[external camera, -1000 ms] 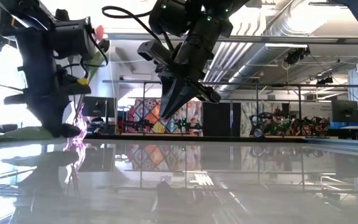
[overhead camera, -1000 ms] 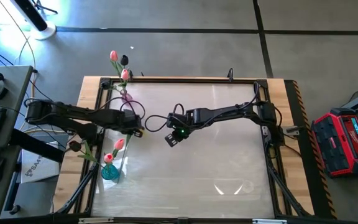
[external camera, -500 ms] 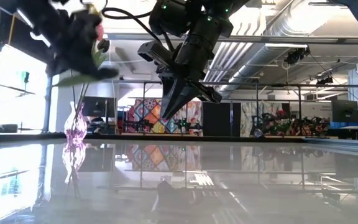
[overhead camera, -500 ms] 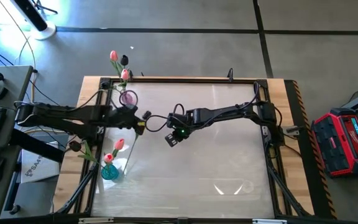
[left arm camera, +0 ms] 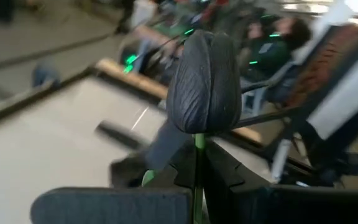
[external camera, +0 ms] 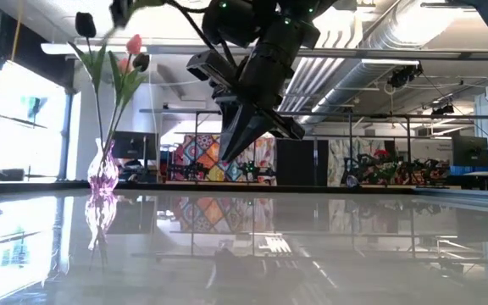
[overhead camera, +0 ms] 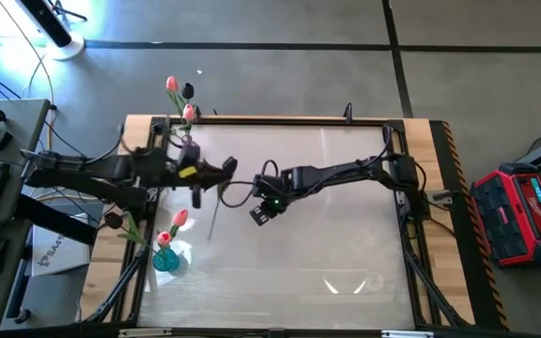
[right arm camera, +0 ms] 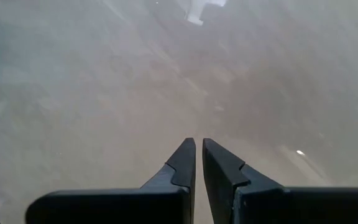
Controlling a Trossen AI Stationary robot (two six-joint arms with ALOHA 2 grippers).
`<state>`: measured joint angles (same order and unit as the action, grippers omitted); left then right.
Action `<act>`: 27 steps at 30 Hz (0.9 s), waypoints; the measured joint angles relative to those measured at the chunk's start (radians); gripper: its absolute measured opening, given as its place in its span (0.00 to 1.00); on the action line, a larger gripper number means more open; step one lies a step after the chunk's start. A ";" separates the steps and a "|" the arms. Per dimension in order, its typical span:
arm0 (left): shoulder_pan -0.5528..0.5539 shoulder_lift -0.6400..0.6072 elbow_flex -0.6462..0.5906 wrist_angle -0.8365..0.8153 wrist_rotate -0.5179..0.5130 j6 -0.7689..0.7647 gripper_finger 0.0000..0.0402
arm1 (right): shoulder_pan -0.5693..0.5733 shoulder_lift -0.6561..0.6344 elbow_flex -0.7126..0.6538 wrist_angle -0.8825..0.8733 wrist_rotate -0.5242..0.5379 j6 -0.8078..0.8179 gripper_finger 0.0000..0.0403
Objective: Sort flowers into vase by color
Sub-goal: Put the middle left black flower into the blue glass vase
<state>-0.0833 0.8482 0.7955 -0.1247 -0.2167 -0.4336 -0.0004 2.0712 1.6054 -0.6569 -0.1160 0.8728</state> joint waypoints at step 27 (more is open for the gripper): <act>-0.232 -0.268 0.321 -0.211 0.238 0.511 0.00 | 0.028 0.000 0.000 -0.069 0.125 0.190 0.05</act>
<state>-0.3153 0.5805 1.1168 -0.3359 0.0216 0.0769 0.0275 2.0712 1.6054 -0.7258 0.0093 1.0625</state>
